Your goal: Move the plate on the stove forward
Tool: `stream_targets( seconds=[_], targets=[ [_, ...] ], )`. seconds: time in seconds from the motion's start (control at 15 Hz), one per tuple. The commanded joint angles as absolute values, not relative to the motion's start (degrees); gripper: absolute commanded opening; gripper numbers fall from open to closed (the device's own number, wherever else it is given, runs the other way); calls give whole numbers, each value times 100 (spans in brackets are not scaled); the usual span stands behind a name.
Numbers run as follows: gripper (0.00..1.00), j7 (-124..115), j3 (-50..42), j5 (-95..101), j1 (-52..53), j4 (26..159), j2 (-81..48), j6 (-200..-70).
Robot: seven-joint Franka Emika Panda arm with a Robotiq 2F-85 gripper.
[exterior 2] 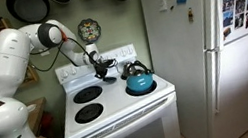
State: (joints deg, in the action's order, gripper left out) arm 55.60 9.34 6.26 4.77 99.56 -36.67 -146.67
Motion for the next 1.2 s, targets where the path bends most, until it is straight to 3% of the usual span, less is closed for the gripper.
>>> stream_targets(
  seconds=[0.0,0.47,1.13],
  targets=[
    [2,4704,818,708,514,11012,-2889,-14729],
    [2,2977,570,1053,566,12311,-1866,-15150],
    [2,1097,392,1570,601,13216,-1008,-14573]
  ],
)
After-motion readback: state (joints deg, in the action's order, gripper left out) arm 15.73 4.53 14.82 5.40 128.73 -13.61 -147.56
